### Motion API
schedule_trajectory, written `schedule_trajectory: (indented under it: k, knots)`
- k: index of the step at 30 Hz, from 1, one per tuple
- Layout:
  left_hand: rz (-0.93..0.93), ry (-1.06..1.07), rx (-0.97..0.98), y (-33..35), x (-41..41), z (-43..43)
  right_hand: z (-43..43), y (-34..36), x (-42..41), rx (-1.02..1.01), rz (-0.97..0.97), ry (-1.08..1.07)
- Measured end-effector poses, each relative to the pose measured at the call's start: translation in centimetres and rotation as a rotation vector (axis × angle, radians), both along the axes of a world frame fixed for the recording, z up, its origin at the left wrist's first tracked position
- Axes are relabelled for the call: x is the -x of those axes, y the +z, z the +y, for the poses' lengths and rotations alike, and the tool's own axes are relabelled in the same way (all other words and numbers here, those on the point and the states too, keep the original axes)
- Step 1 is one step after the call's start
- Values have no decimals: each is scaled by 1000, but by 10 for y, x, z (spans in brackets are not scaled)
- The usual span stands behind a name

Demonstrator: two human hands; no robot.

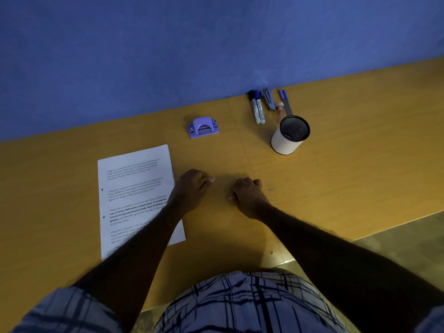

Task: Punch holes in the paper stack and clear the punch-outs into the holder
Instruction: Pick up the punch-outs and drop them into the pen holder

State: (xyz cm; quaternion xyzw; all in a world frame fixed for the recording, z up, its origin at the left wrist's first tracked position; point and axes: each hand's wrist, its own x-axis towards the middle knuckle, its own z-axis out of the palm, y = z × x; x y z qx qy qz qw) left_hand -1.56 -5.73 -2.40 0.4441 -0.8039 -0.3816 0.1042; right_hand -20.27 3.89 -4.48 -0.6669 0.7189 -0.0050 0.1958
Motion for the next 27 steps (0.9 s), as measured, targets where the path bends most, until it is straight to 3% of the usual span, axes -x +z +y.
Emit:
schedule_trajectory:
  k: [7, 15, 22, 27]
  knots:
    - [-1, -31, 33, -1, 3, 1, -3, 14, 36, 15, -312, -294]
    - [-46, -96, 17, 8, 26, 1, -13, 59, 76, 323, -551, -387]
    - [-66, -138, 93, 20, 59, -17, -37, 89, 142, 435, -454, -521]
    - [-65, -143, 125, 27, 84, -26, -49, 99, 178, 392, -325, -560]
